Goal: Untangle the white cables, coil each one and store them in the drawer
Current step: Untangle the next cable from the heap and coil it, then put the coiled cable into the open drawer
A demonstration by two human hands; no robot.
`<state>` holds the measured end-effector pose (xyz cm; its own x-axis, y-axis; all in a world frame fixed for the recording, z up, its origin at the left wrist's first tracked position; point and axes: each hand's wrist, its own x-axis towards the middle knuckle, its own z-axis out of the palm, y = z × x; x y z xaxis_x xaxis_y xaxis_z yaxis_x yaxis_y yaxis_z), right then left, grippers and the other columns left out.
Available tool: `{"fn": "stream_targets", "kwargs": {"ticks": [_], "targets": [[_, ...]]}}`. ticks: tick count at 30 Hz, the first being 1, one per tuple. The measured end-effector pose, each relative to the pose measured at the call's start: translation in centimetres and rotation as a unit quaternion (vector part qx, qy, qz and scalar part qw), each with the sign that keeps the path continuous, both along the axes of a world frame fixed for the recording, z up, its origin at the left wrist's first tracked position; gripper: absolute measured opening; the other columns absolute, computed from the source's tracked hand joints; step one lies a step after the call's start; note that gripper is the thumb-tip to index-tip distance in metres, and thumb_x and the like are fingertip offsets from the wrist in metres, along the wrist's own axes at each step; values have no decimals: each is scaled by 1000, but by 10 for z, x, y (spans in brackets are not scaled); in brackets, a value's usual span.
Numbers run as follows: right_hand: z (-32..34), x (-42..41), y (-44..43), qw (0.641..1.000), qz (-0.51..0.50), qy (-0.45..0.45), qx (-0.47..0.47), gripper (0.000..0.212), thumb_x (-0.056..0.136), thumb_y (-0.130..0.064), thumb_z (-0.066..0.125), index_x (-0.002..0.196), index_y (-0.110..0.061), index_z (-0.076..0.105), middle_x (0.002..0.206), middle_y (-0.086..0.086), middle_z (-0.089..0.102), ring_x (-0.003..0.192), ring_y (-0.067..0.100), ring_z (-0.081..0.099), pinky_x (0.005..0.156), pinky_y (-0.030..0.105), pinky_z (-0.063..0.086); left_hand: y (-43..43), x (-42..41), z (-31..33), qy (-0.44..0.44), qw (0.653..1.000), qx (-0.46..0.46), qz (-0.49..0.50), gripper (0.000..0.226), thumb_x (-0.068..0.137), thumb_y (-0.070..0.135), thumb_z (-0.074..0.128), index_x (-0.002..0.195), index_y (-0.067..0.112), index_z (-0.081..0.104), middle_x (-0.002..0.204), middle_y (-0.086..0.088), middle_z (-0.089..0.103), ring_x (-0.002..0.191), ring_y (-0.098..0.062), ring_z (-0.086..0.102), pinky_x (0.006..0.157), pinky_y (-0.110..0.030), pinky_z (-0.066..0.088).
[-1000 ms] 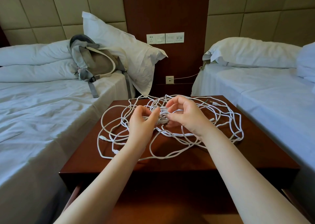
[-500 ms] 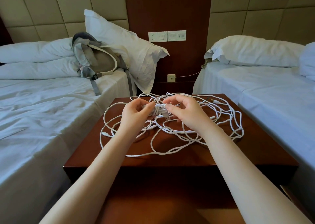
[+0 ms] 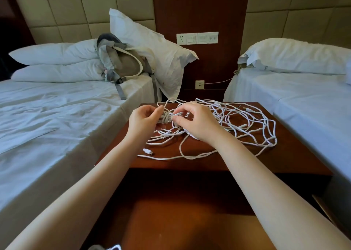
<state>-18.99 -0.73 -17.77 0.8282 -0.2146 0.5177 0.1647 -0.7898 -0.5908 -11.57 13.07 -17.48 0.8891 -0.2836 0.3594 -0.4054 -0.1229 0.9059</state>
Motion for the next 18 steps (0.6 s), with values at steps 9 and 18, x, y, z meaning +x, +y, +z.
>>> {"fn": "stream_targets", "kwargs": {"ticks": [9,18], "targets": [[-11,-17,43,996,0,-12,-88,32,83,-37,69,109,-17,67,105,-3,61,83,6,49,74,28,45,40,-20,-11,-3,998,18,58,27,90,25,59,70,9,65,61,-5,64,49,-11,56,54,-27,46],[-35,-43,77,992,9,-8,-125,24,85,-29,64,104,-17,71,98,-3,66,91,16,60,74,31,49,82,-44,-34,24,997,56,47,30,89,26,60,72,2,65,53,-1,62,47,-9,55,48,-19,45]]}}
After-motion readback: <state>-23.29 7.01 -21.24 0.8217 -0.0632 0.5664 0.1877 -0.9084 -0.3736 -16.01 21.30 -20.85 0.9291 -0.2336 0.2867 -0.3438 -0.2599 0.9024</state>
